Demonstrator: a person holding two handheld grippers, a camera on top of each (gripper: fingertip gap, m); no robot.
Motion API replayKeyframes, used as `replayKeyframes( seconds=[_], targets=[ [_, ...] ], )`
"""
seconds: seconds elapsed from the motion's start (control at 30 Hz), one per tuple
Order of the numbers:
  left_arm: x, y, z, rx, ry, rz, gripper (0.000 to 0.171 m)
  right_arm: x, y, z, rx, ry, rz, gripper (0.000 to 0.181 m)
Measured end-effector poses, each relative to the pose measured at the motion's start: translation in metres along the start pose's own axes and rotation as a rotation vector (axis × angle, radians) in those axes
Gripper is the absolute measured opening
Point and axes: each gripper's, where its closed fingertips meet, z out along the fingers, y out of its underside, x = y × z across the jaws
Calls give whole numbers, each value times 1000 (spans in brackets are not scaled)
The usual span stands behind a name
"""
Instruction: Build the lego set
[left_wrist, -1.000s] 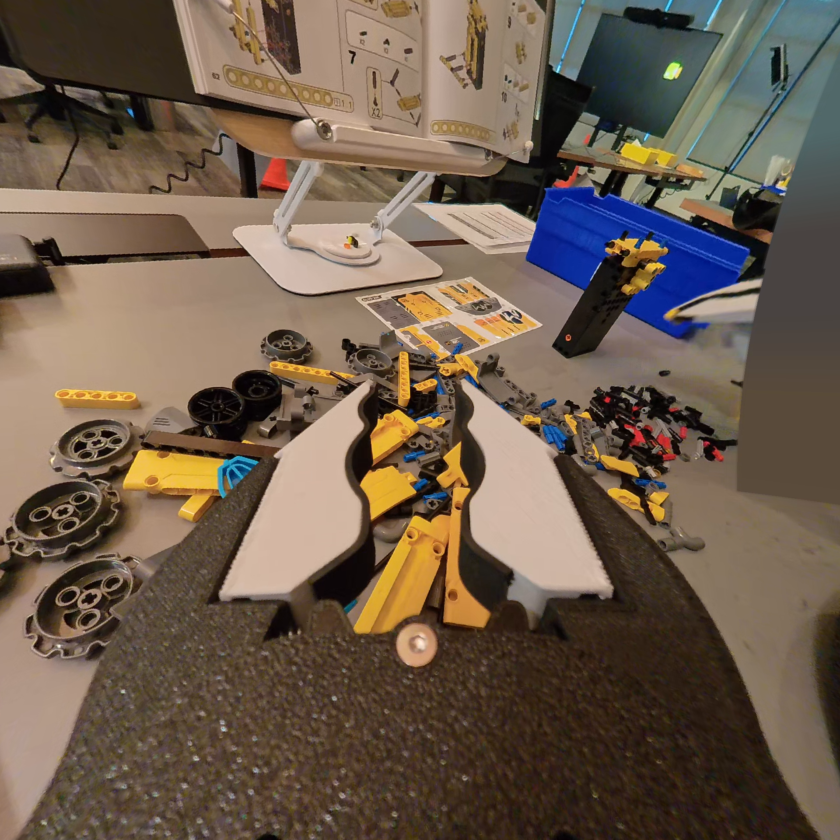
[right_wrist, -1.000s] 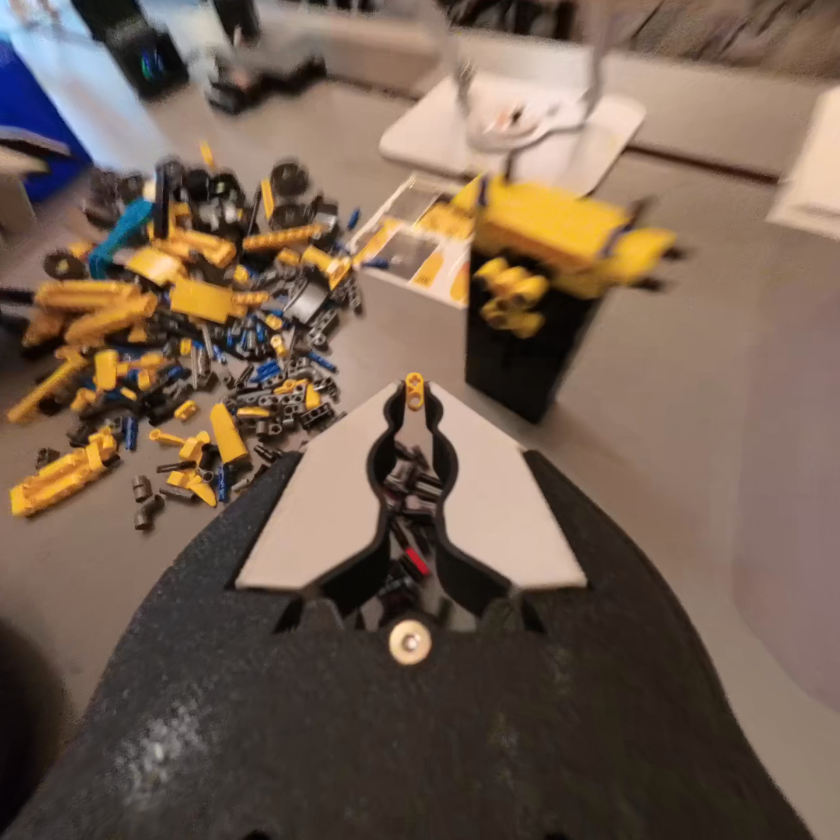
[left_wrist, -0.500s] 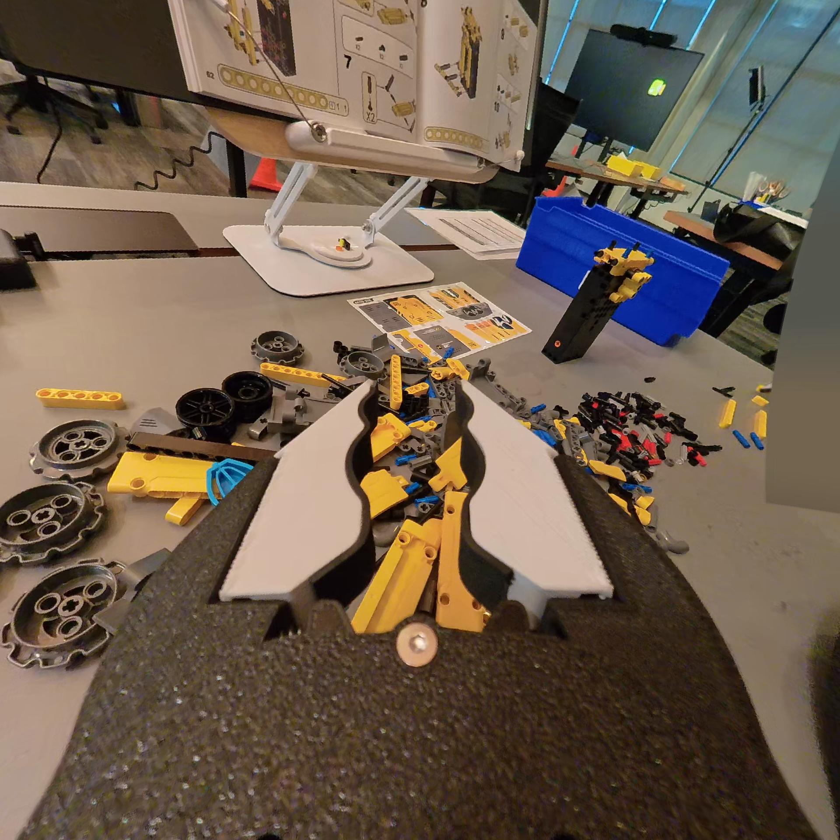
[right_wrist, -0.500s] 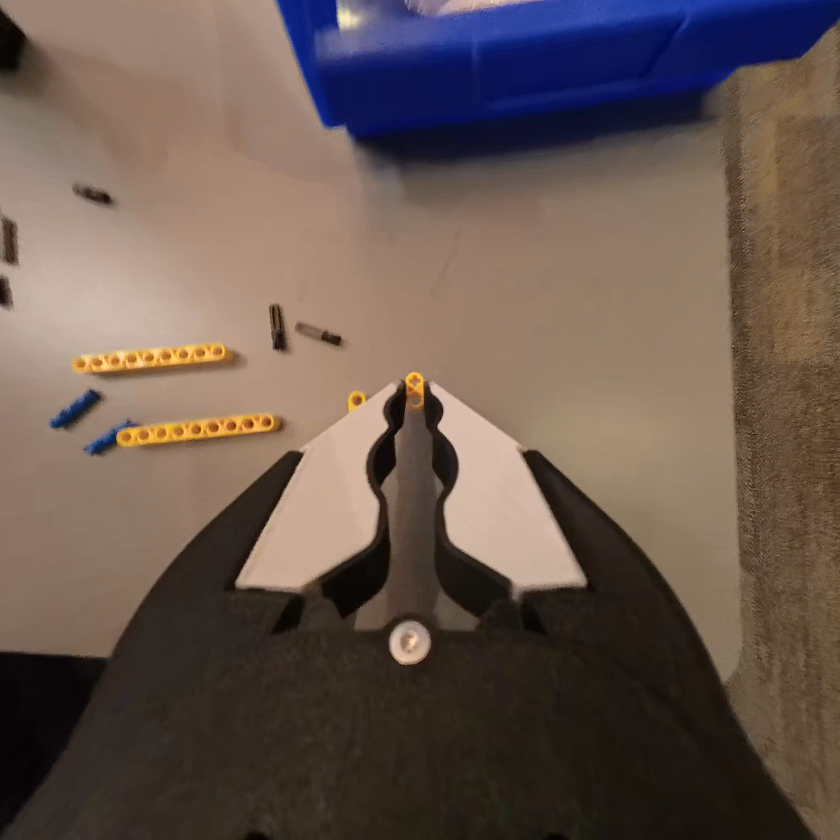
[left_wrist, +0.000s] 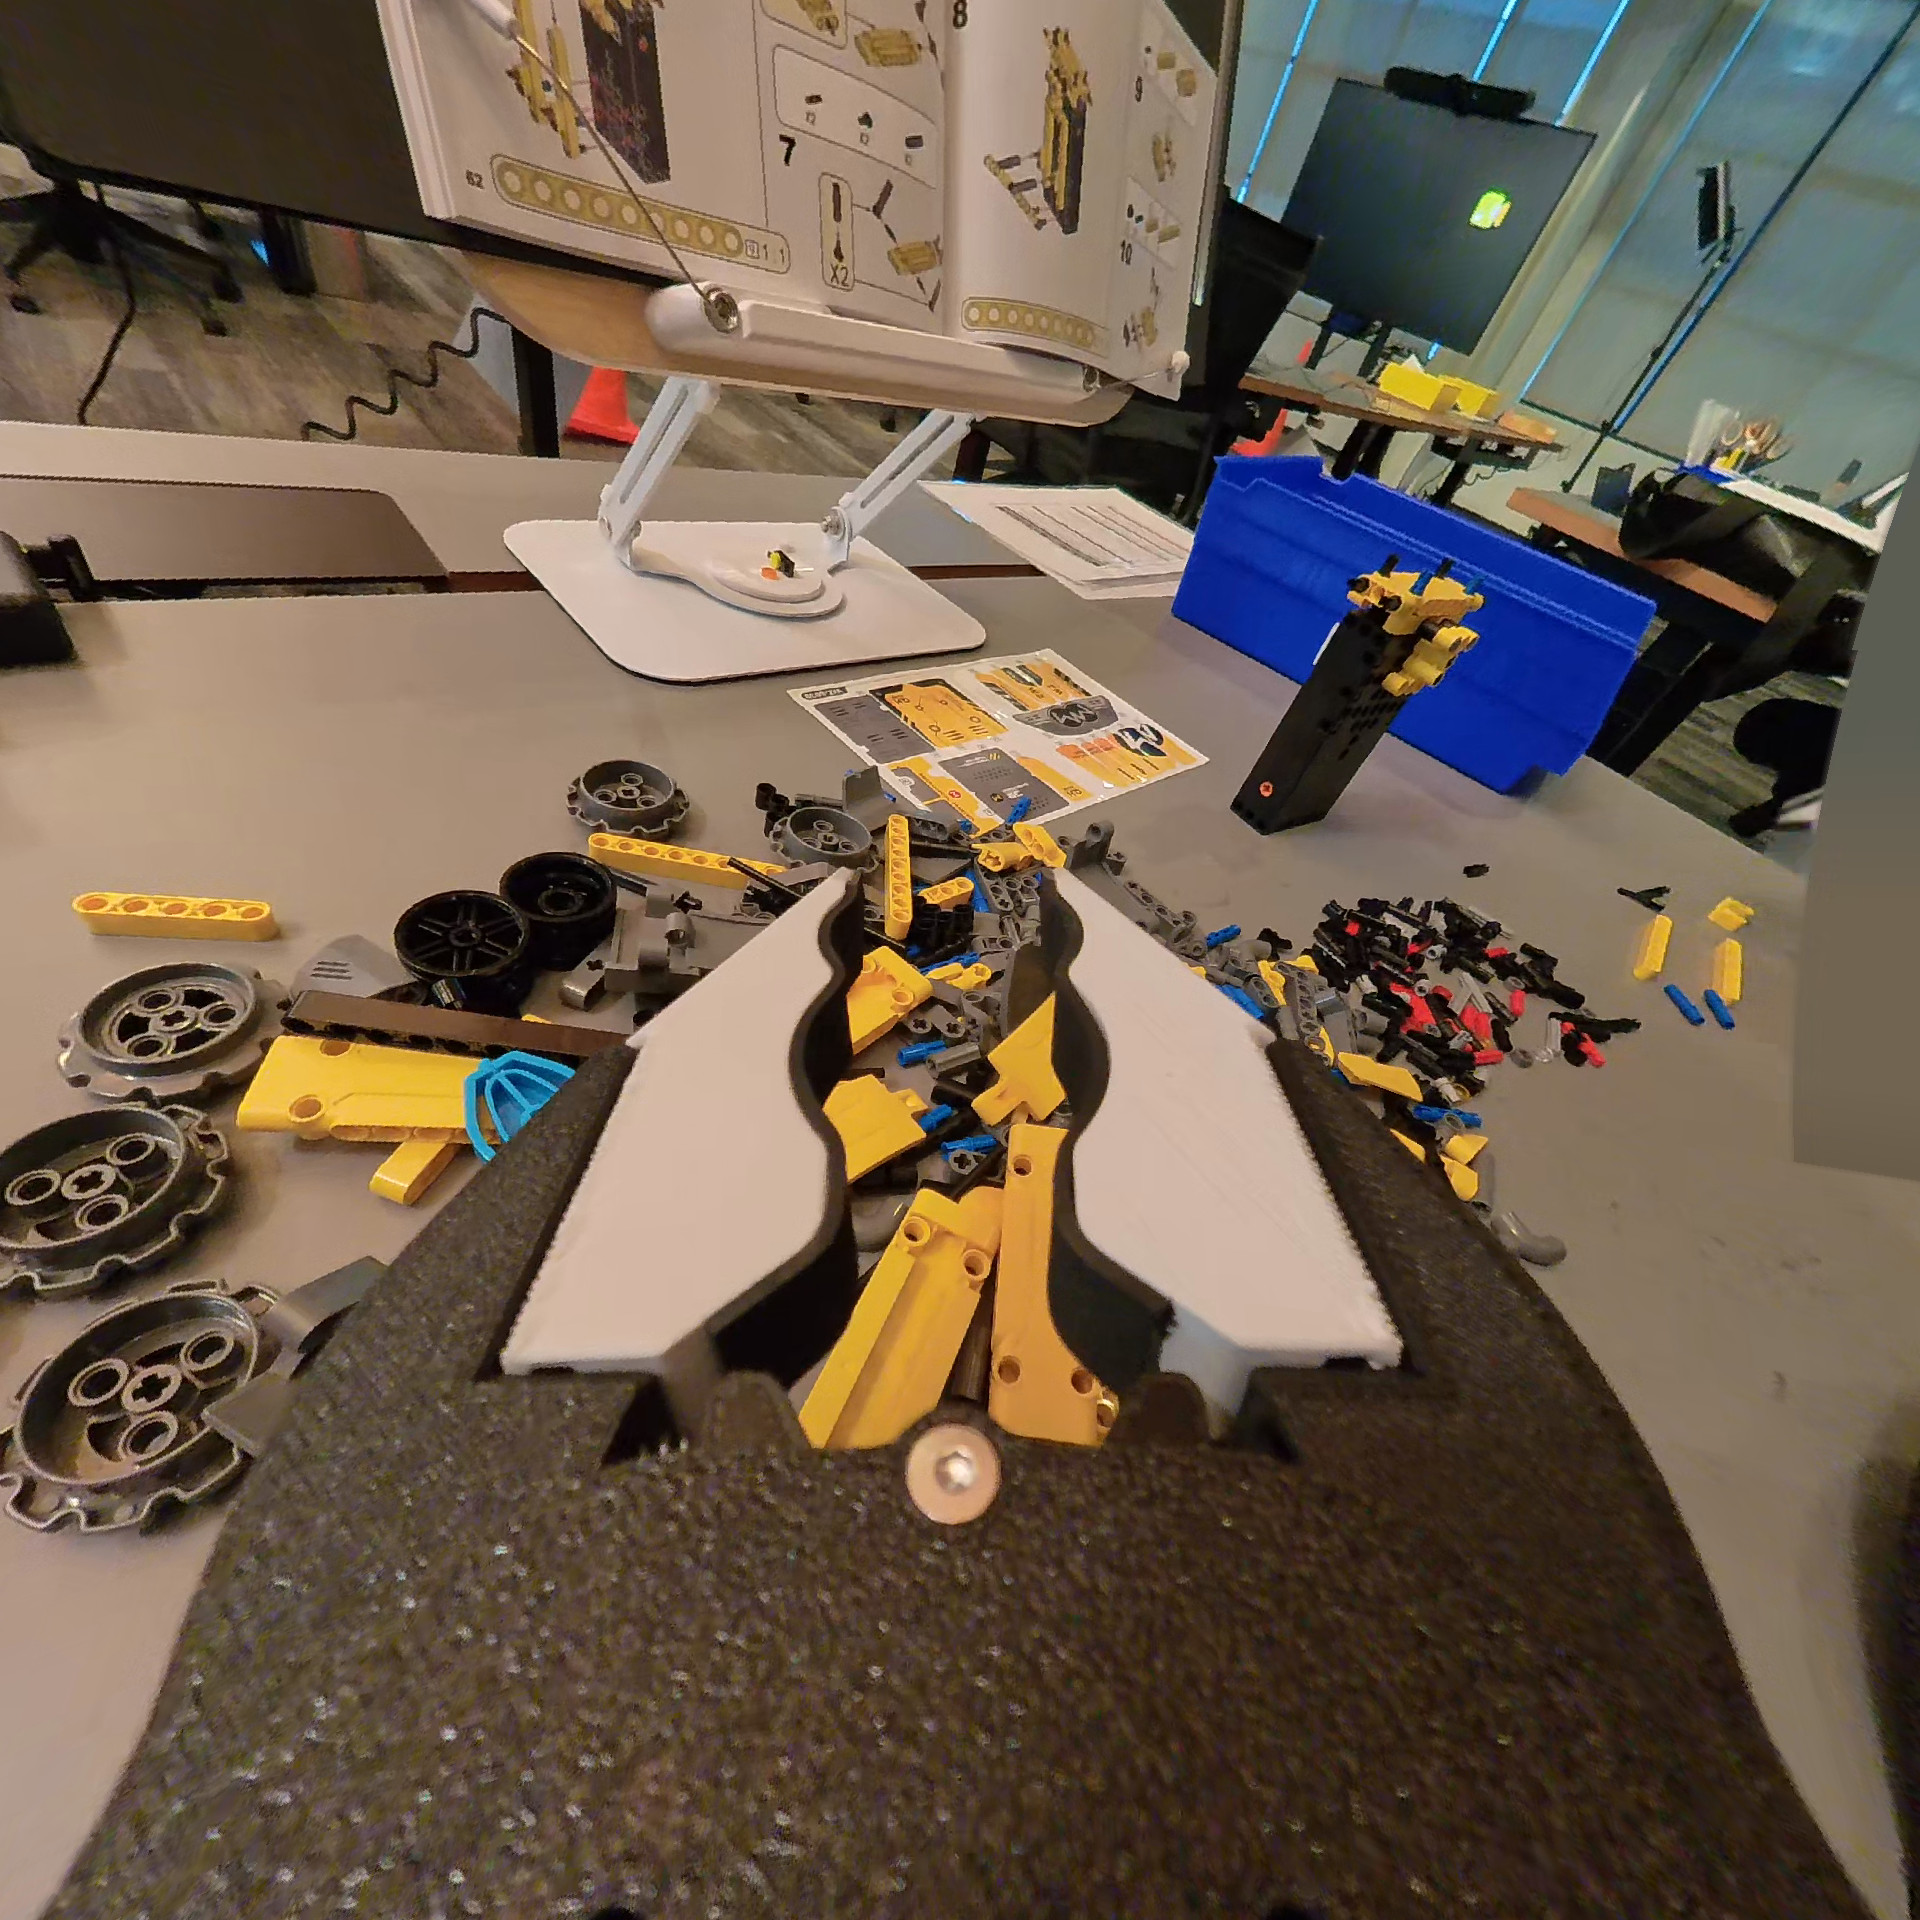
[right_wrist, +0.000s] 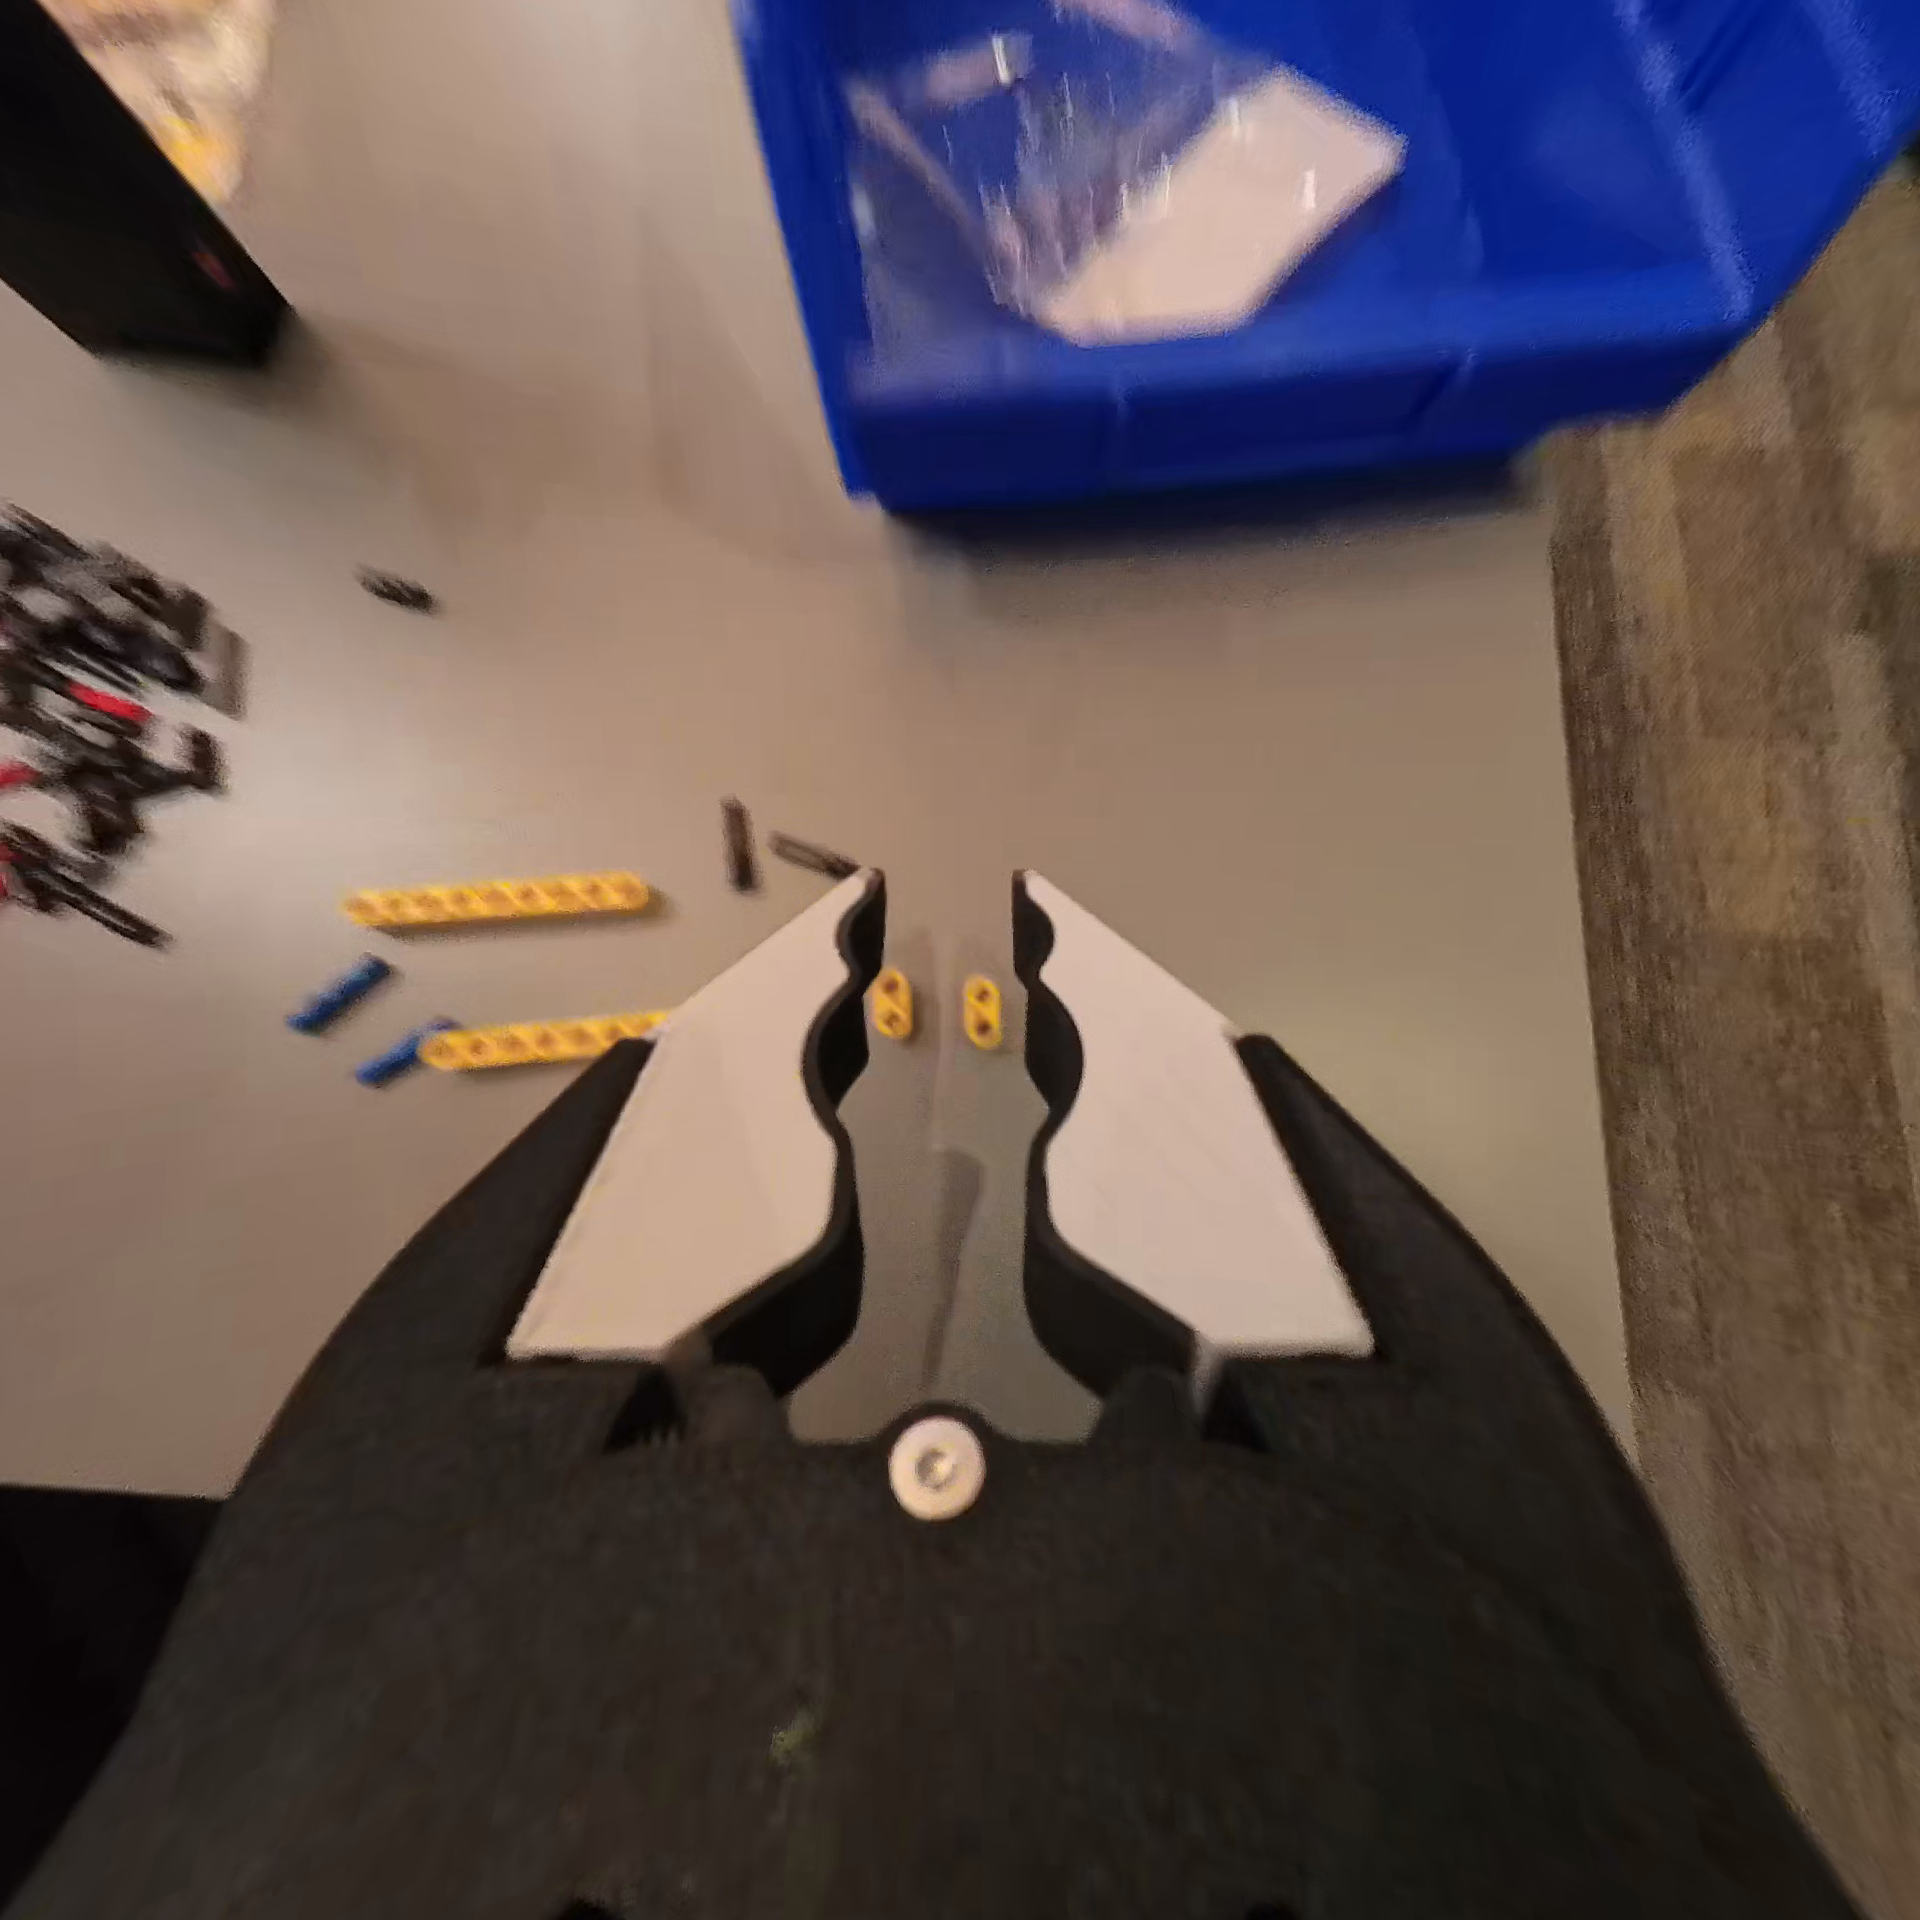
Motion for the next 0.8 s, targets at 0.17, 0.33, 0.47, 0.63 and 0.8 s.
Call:
replayKeyframes(
  seconds=[0.17,0.33,0.47,0.63,0.8],
  targets=[
    [1,1,1,-8,-2,8,34,-119,-70,-16,230,-332,-194,24],
    [3,1,2,-10,7,11,33,-266,-92,1,300,-813,-419,24],
    [2,1,0,-7,4,10,33,-358,-96,33,218,-995,-402,25],
    [1,2,-2,-4,-3,9,33,-414,-93,65,209,-889,-413,25],
    [6,2,-1,-3,33,-15,33,-417,-85,54,357,-899,-515,23]
  ],
)
